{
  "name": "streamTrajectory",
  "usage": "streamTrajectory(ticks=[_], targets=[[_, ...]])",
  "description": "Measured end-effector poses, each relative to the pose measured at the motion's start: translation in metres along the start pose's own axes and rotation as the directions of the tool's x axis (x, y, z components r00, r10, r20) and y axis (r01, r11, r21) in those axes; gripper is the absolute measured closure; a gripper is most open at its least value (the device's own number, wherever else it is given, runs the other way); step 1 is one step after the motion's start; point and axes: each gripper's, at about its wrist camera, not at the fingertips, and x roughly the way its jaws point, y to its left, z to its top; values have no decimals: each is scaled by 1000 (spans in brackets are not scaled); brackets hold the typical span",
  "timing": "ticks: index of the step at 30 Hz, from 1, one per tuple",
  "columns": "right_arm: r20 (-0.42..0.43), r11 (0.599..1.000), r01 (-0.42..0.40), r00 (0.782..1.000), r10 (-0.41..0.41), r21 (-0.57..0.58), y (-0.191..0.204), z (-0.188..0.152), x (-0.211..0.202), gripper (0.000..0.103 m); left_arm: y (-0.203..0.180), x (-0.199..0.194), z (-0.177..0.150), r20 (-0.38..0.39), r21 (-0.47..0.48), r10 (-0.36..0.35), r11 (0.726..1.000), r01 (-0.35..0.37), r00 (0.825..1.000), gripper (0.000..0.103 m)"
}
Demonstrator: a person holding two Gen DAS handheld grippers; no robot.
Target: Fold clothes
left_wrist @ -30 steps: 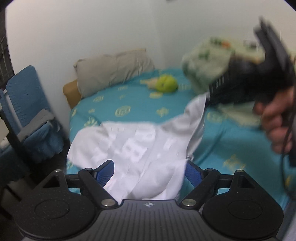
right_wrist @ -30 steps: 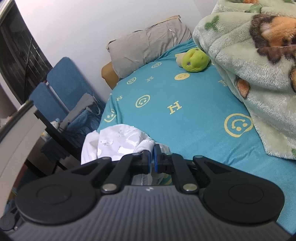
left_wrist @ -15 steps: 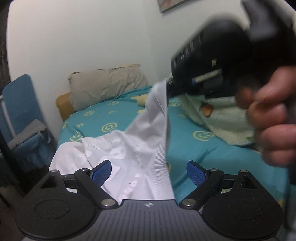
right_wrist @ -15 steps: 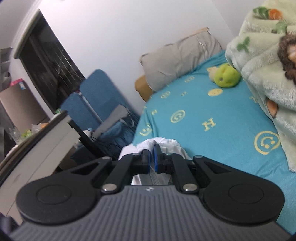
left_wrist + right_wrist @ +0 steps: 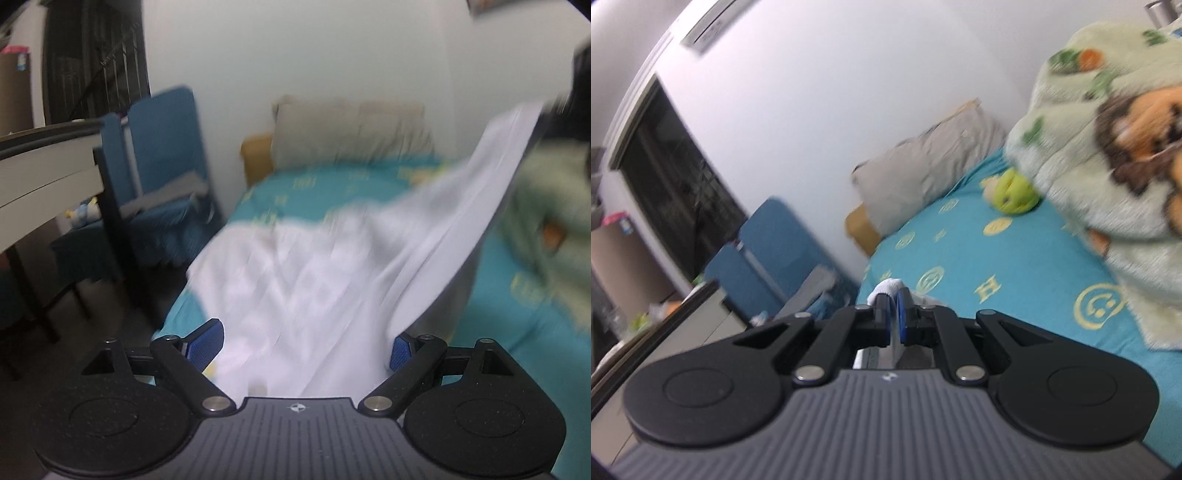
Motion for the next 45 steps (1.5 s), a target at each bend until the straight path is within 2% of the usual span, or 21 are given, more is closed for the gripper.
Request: streamTrajectory(ticks=[3, 6, 7, 9, 11, 13, 14, 17, 22, 27, 30, 33, 35, 38, 40, 41, 42, 44, 45], targets=[[54, 996, 79, 996, -77, -40, 0, 3, 1, 96, 3, -5, -4, -13, 62, 64, 996, -64, 998, 13], [74, 986, 154, 986, -150, -62, -5, 6, 3, 96, 20, -21, 0, 20, 43, 73, 996, -74, 997, 7], [68, 981, 180, 982, -175, -69, -8, 6, 5, 96, 27, -28, 2, 36, 24, 70, 997, -71, 997, 7], [26, 972, 224, 975, -223, -74, -15, 5, 11, 96, 50, -48, 13, 106, -85, 33, 996, -24, 994, 7], [-16, 966, 243, 969, -245, -88, -19, 1, 15, 96, 72, -65, 23, 198, -171, 16, 985, 19, 980, 7], [-38, 971, 218, 974, -223, -95, -18, -2, 16, 96, 92, -75, 31, 267, -245, 0, 967, 68, 964, 6], [-43, 975, 194, 979, -200, -105, -14, -4, 15, 96, 99, -76, 33, 272, -280, -4, 956, 83, 962, 6], [-24, 989, 86, 996, -90, -124, 0, -7, 6, 96, 111, -65, 32, 220, -361, -6, 928, 87, 976, 6], [38, 984, -70, 996, 77, -162, 21, -8, -12, 96, 111, -35, 24, 131, -346, 15, 938, 31, 991, 7], [81, 977, -80, 992, 98, -197, 30, -7, -20, 96, 95, -4, 17, 25, -255, 85, 964, -75, 996, 7], [75, 980, -6, 997, 22, -200, 25, -7, -14, 96, 90, 6, 12, -26, -187, 146, 971, -148, 989, 7], [22, 954, 139, 990, -138, -267, 17, -15, 5, 96, 96, 2, 12, -19, -199, 232, 952, -231, 972, 7], [-25, 939, 190, 978, -206, -285, 10, -21, 19, 96, 104, -13, 17, 42, -252, 292, 928, -273, 955, 7], [-54, 917, 232, 963, -263, -325, 8, -31, 32, 93, 105, -41, 28, 173, -296, 339, 914, -279, 925, 7], [-29, 901, 250, 960, -277, -354, 13, -33, 32, 86, 101, -59, 33, 253, -313, 360, 909, -276, 898, 7], [-13, 894, 266, 957, -289, -360, 15, -33, 32, 70, 100, -67, 35, 286, -323, 368, 906, -272, 885, 7], [4, 887, 282, 954, -301, -366, 17, -32, 31, 48, 101, -74, 37, 308, -340, 374, 902, -266, 875, 7], [24, 894, 299, 951, -309, -335, 15, -28, 31, 27, 104, -85, 42, 347, -369, 383, 895, -251, 856, 7], [20, 903, 297, 952, -306, -311, 15, -25, 30, 23, 106, -90, 45, 364, -379, 386, 893, -244, 848, 7]])
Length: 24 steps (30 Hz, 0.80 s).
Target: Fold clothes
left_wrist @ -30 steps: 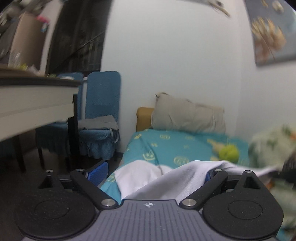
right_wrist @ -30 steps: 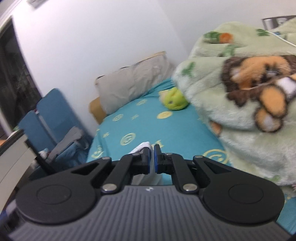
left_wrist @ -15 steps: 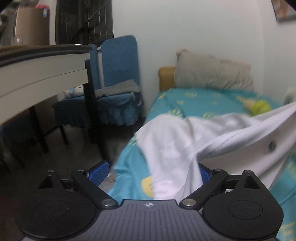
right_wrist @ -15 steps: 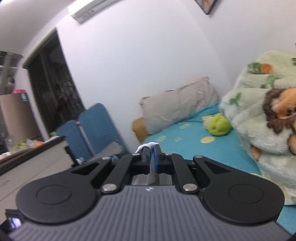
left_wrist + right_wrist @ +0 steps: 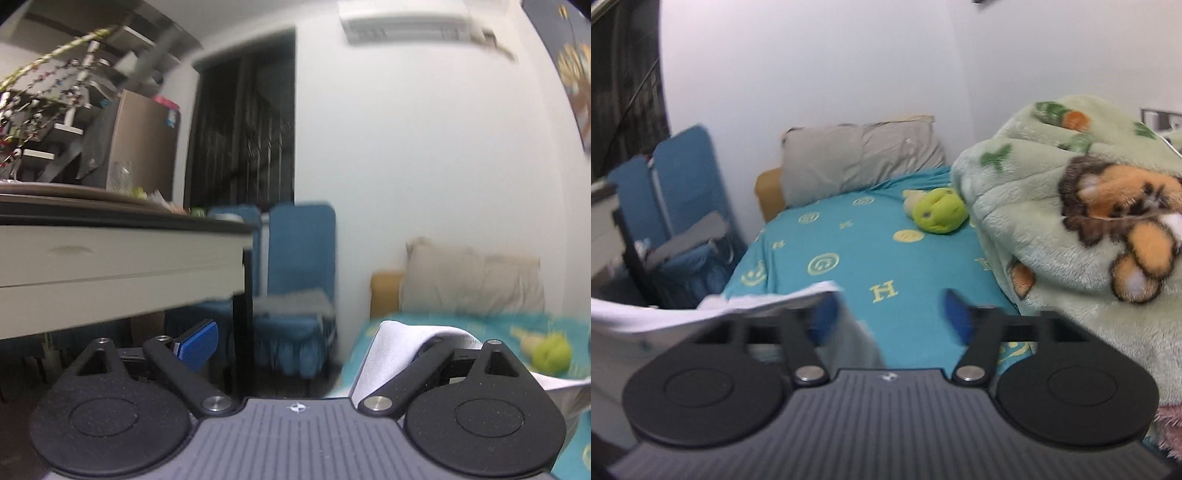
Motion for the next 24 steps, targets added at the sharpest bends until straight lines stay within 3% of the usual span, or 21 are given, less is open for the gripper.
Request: streamTrajectory(ticks=[3, 9, 14, 18, 24], targets=[[20, 998, -20, 1000, 19, 52, 1, 15, -9, 24, 2, -6, 19, 42, 8, -1, 1000, 1, 999, 7], [253, 993, -95, 965, 74, 74, 23, 90, -85, 24, 23, -26, 94, 151, -49, -5, 999, 13, 988, 7], [412, 982, -187, 896, 164, 18, 54, 171, -177, 24, 49, -67, 203, 293, -144, 8, 989, 35, 956, 8], [521, 973, -228, 827, 211, -32, 73, 227, -265, 24, 68, -105, 300, 329, -170, -14, 983, 74, 944, 8], [567, 965, -254, 787, 242, -60, 81, 293, -377, 23, 88, -179, 403, 345, -157, -47, 982, 107, 937, 8]])
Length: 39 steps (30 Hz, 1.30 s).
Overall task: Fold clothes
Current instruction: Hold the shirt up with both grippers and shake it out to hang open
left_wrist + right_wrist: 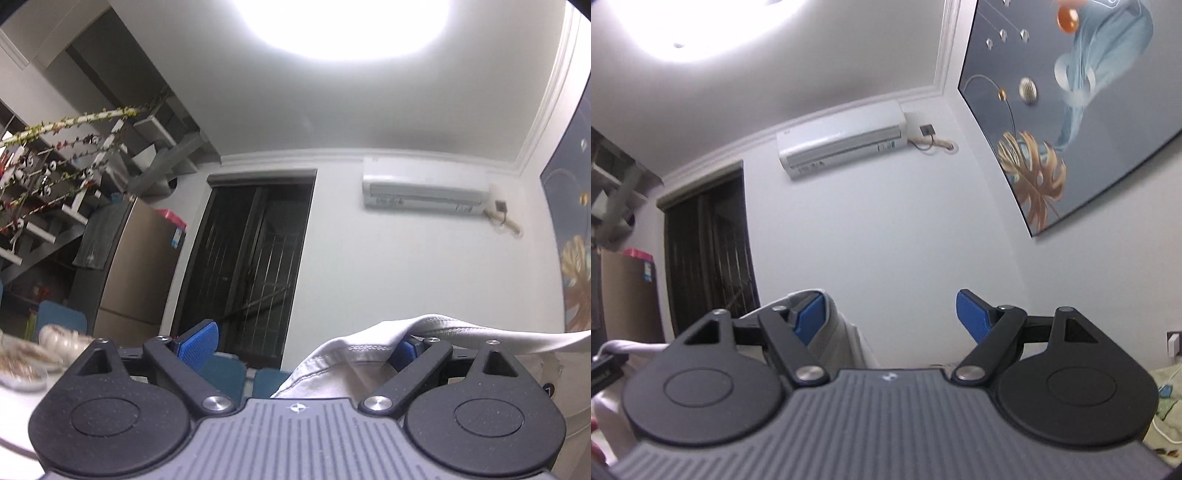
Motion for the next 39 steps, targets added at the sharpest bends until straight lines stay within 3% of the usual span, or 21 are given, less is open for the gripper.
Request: streamTrajectory(ticks=[5, 9, 12, 15, 18, 21, 24, 29, 31, 34, 36, 39], targets=[[49, 998, 4, 999, -1, -56, 15, 53, -21, 23, -7, -21, 65, 42, -4, -27, 1000, 27, 999, 8], [45, 994, 36, 999, -32, -107, 12, 56, -10, 24, -21, -4, 60, -32, 18, -51, 999, 52, 998, 8], [9, 985, 106, 994, -106, -135, -4, 32, 17, 23, -28, 33, 18, -113, 41, -42, 998, 47, 993, 8], [-97, 985, 133, 985, -144, -111, -32, -7, 56, 24, -33, 74, -43, -187, 53, -45, 997, 55, 981, 9], [-181, 994, 95, 978, -102, -47, -61, -69, 81, 24, -39, 101, -111, -175, 112, -44, 992, 64, 984, 14], [-257, 996, -12, 966, 35, 91, -84, -144, 88, 23, -44, 119, -178, -146, 173, -49, 982, 74, 988, 14], [-335, 959, -105, 922, 194, 265, -101, -224, 88, 23, -45, 132, -236, -143, 226, -64, 969, 96, 988, 14], [-489, 893, -123, 800, 347, 433, -106, -345, 98, 23, -53, 119, -299, -58, 360, -130, 922, 142, 990, 14], [-507, 867, -125, 767, 393, 482, -110, -379, 100, 23, -60, 104, -316, -40, 409, -182, 894, 182, 982, 14], [-488, 802, -127, 735, 471, 584, -128, -411, 101, 23, -69, 79, -335, -6, 449, -239, 867, 216, 971, 13], [-490, 750, -122, 687, 536, 650, -138, -418, 111, 23, -76, 64, -346, -6, 459, -248, 860, 223, 969, 13], [-538, 742, -141, 603, 590, 656, -135, -425, 120, 23, -80, 52, -358, -17, 431, -226, 877, 211, 974, 13]])
